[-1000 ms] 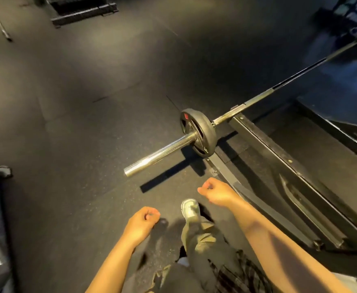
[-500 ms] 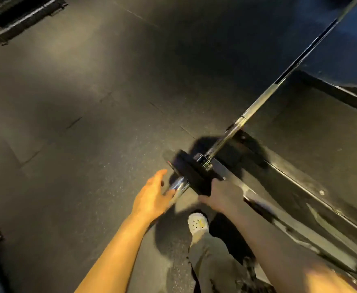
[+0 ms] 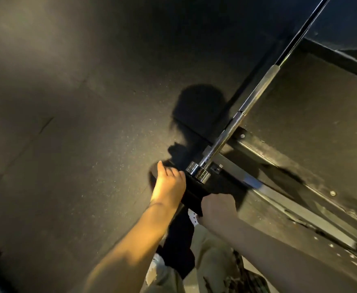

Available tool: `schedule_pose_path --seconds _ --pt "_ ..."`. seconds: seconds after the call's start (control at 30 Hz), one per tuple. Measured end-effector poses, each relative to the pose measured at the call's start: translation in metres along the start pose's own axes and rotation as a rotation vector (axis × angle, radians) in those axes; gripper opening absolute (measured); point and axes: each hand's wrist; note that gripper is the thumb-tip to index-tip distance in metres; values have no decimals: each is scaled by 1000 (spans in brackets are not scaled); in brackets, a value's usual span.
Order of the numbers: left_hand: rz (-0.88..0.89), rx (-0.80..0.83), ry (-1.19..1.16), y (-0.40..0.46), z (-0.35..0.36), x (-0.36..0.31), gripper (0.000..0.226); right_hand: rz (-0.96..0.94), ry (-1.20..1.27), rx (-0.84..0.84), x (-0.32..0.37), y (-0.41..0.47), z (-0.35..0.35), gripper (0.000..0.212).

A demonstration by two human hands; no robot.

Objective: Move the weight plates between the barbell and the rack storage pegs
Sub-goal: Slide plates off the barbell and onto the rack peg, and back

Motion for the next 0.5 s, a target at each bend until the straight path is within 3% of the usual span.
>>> schedule_pose_path --seconds 0.17,0.5 --pt "6 29 40 4 4 10 19 16 9 9 3 -1 -7 27" --pt "264 -45 79 31 16 3 39 195 48 -83 15 -10 -1 31"
Point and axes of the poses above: each hand's wrist, its own y-axis towards the middle knuckle, its own z-axis out of the palm, x = y × z, and after that the axes turned 11 degrees about -z, right-handed
